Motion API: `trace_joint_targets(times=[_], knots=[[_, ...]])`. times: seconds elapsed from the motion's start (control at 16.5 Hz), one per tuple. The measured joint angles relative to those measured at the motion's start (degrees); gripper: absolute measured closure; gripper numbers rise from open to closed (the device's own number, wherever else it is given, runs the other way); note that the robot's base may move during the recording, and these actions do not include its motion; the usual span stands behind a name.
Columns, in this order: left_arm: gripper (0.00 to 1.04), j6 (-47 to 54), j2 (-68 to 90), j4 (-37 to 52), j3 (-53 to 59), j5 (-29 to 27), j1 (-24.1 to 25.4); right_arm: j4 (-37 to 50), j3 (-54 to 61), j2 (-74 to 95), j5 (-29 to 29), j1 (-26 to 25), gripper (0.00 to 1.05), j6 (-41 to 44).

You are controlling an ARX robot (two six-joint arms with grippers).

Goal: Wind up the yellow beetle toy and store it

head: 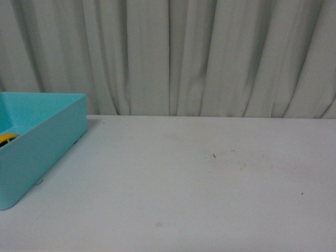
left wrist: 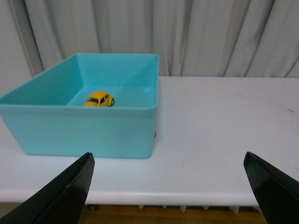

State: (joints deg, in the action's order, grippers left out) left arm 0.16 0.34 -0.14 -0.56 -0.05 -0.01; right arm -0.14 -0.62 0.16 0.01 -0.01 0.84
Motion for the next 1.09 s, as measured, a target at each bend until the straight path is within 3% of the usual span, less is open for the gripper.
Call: trace_joint_targets(times=[1.09], knots=[[0.07,0.0,0.0,-0.3,0.0,0.0,0.0,-0.3,0.0,0.0,-0.1,0.0,0.07,-0.1]])
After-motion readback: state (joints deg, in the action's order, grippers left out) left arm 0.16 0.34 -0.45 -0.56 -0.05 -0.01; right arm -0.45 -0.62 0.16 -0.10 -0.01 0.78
